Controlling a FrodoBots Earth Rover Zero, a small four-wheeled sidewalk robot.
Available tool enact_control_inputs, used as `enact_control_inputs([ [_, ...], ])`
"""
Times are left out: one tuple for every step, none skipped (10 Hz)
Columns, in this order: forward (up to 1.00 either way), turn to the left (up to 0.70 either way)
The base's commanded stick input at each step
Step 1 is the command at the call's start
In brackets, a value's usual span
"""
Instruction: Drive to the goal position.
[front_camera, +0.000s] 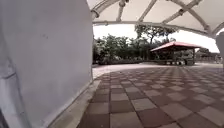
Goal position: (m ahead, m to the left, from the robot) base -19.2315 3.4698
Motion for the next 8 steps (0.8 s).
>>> enact_control_inputs([
  [0.0, -0.7],
  [0.0, -0.7],
  [0.0, -0.7],
  [0.0, -0.7],
  [0.0, -0.7],
  [0.0, -0.7],
  [0.0, -0.7],
  [0.0, -0.7],
])
